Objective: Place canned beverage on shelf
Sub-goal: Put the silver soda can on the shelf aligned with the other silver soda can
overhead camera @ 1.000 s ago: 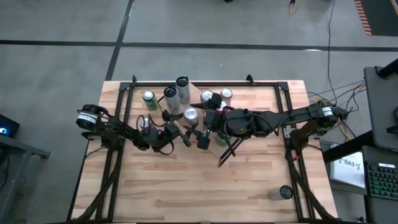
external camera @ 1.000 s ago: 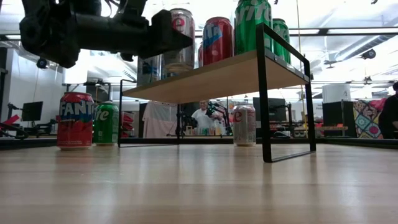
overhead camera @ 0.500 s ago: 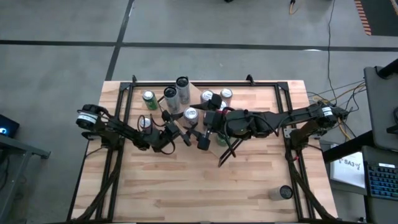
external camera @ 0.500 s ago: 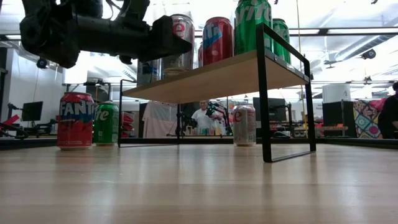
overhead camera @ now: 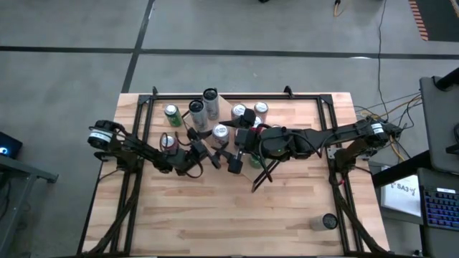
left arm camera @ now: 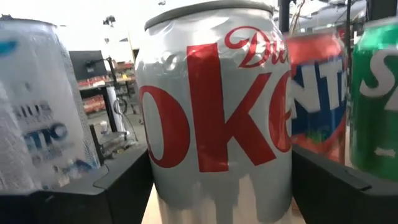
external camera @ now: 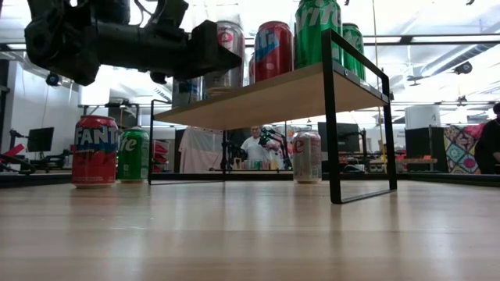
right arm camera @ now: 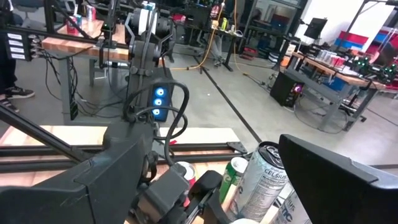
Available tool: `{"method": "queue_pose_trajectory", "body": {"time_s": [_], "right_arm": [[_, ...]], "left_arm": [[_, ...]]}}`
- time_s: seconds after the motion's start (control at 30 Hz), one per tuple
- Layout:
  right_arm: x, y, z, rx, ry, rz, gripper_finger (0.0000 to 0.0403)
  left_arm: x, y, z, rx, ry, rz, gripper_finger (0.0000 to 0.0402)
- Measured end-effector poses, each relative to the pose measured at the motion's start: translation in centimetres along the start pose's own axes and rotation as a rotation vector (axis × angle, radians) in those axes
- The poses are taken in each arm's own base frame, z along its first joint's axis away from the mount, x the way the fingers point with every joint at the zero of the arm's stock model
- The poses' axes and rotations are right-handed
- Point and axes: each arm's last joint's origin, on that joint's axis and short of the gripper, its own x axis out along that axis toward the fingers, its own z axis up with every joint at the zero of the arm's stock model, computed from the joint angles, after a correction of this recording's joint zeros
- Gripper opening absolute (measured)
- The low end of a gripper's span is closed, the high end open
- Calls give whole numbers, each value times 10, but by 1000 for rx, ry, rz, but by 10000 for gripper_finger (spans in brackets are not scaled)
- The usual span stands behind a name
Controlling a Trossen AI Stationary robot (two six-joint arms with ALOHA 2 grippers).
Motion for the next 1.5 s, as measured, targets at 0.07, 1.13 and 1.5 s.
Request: {"method": "queue_pose_trajectory", "body": {"time_s": [0.07, 1.13, 1.5], "right_arm": [[0, 0, 0, -1, 0, 0, 358], [-8, 0, 3, -21, 13, 13, 358], [-22, -7, 13, -11, -7, 16, 358]], "left_arm": [[0, -1, -3, -9, 22, -7, 306], [-6, 1, 16, -42, -13, -17, 358], [-30, -7, 36, 7, -6, 10, 358]]}}
